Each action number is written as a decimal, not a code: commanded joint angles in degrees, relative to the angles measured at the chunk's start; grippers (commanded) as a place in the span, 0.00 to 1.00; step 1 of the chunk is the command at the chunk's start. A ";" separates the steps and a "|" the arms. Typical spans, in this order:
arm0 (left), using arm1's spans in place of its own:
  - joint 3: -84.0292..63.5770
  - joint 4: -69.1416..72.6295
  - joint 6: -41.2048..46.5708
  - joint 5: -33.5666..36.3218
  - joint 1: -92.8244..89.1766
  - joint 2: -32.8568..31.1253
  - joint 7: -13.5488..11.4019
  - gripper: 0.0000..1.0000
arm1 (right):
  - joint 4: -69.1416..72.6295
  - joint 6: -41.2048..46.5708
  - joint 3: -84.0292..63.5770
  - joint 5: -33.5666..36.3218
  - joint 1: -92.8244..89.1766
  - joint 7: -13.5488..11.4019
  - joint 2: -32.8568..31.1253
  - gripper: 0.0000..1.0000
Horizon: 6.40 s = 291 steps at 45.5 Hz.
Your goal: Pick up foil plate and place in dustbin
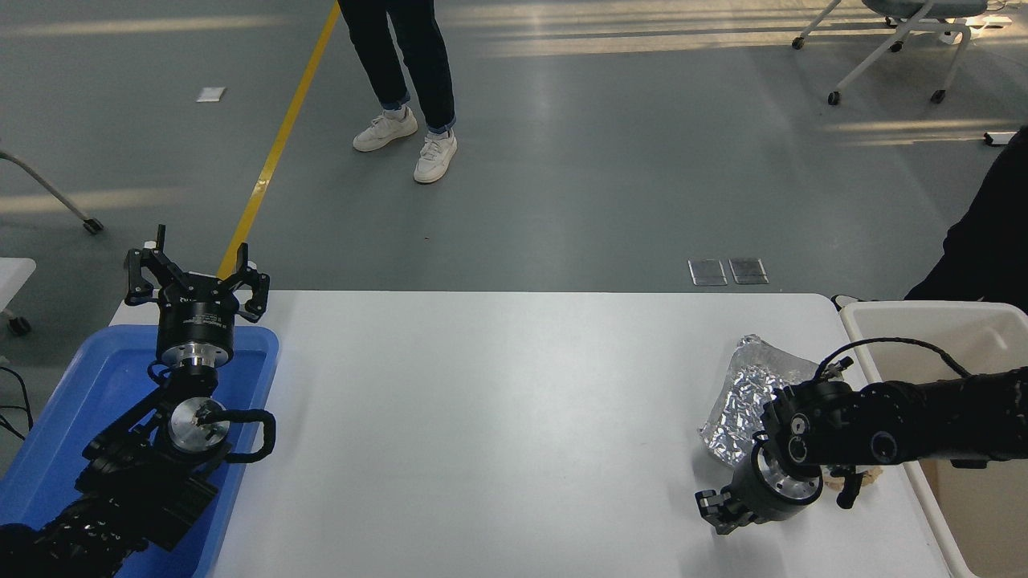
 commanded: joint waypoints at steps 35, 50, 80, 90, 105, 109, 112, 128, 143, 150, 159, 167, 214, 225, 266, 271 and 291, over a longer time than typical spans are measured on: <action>0.00 0.00 0.00 -0.04 0.00 0.00 0.09 0.99 | 14.64 13.08 -0.16 4.40 15.78 0.09 -12.83 0.15; 0.00 0.00 0.00 -0.04 0.00 0.00 0.09 0.99 | 20.62 22.68 -1.74 12.76 36.00 -0.79 -21.63 1.00; 0.00 0.00 0.00 0.05 0.00 0.09 0.09 0.99 | 23.87 22.68 -22.92 13.99 72.57 -1.14 -16.79 1.00; 0.00 0.00 0.00 0.05 0.00 0.09 0.09 0.99 | 25.10 22.68 -26.18 14.16 77.76 -1.23 -16.09 1.00; 0.00 0.00 0.00 0.05 0.00 0.00 0.09 0.99 | 24.49 22.68 -26.53 13.90 73.90 -1.32 -16.18 1.00; 0.00 0.00 0.00 0.05 0.00 0.00 0.09 0.99 | 22.91 22.68 -26.70 13.37 70.12 -1.32 -16.18 1.00; 0.00 0.00 0.00 0.05 0.00 0.00 0.09 0.99 | 20.81 18.65 -27.06 12.85 65.91 -1.40 -16.27 1.00; 0.00 0.00 0.00 0.05 0.00 0.00 0.09 0.99 | -2.04 -2.10 -25.83 9.15 32.69 -1.40 -16.18 1.00; 0.00 0.00 0.00 0.05 0.00 0.00 0.09 0.99 | -11.89 -12.48 -13.97 10.91 10.35 -3.34 -12.40 1.00; 0.00 0.00 0.00 0.05 0.00 0.00 0.09 0.99 | -14.88 -13.10 -9.49 15.38 6.66 -3.43 -9.68 1.00; 0.00 0.00 0.00 0.05 0.00 0.00 0.09 0.99 | -20.06 -13.10 -6.58 18.73 0.42 -3.43 -5.63 1.00; 0.00 0.00 0.00 -0.03 0.00 0.00 0.09 0.99 | -22.36 -13.18 -4.74 18.82 -2.22 -3.43 -4.23 1.00; 0.00 0.00 0.00 0.05 0.00 0.00 0.09 0.99 | -23.94 -13.36 -1.74 19.00 -6.44 -3.43 0.70 0.00; 0.00 0.00 0.00 0.05 0.00 0.00 0.18 0.99 | -15.34 -12.92 -5.16 19.17 3.03 -3.43 -2.63 0.00; 0.00 0.00 0.00 0.14 0.00 0.09 0.18 0.99 | 23.17 14.06 -31.18 28.31 75.91 -3.07 -15.83 0.00; 0.00 0.00 0.00 0.05 0.00 0.09 0.18 0.99 | 22.56 13.89 -33.56 27.79 76.53 -2.99 -15.82 0.00; 0.00 0.00 0.00 0.05 0.00 0.09 0.09 0.99 | 4.20 11.34 -40.07 -2.43 67.75 -1.06 -33.04 0.00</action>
